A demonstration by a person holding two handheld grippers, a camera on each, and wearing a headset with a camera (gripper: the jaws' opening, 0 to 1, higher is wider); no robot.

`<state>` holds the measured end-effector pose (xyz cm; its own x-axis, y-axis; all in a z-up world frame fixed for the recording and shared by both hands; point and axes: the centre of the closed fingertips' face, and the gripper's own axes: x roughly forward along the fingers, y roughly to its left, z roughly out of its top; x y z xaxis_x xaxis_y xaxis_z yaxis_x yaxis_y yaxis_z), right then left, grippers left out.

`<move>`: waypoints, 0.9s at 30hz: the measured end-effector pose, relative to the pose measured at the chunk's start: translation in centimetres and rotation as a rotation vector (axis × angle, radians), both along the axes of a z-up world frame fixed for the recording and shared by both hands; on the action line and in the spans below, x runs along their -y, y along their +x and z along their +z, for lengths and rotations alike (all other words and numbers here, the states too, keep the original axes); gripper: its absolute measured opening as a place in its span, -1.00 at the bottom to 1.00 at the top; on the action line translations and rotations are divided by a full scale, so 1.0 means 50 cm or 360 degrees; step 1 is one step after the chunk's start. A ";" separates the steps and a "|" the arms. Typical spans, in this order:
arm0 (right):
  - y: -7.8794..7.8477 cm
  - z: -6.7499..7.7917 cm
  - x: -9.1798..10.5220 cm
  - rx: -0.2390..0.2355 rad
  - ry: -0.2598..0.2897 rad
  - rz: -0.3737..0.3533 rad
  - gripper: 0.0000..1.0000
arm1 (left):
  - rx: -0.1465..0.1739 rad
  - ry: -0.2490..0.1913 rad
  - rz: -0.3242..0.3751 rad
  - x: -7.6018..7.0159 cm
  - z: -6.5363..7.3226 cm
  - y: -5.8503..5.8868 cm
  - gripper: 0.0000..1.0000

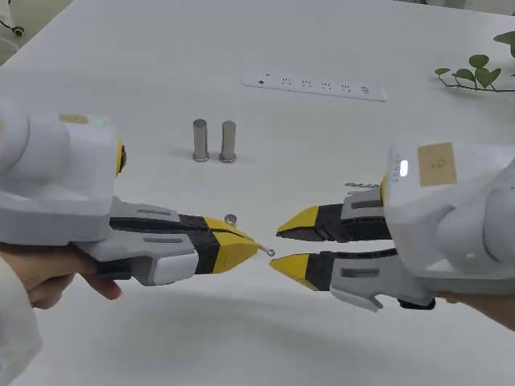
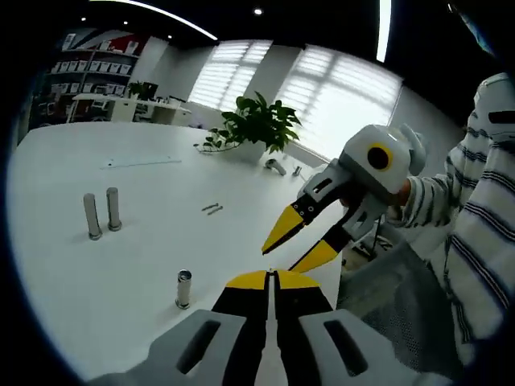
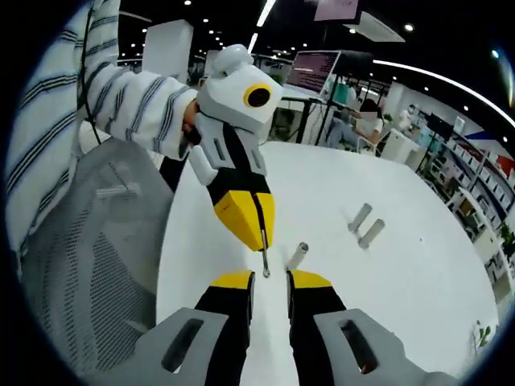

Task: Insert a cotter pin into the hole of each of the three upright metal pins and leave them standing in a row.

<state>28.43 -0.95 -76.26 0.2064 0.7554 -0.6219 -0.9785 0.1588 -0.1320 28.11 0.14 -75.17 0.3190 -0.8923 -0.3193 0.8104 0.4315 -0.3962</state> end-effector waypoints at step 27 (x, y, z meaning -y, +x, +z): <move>-0.043 -0.008 -0.011 -0.0311 0.0147 0.0070 -0.89 | 0.0169 -0.0034 -0.0196 0.012 0.024 -0.026 -1.00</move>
<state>26.26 -0.39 -76.65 0.0544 0.8165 -0.5748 -0.9902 0.1181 0.0741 26.82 -0.45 -73.97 0.2377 -0.9330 -0.2703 0.8946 0.3187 -0.3132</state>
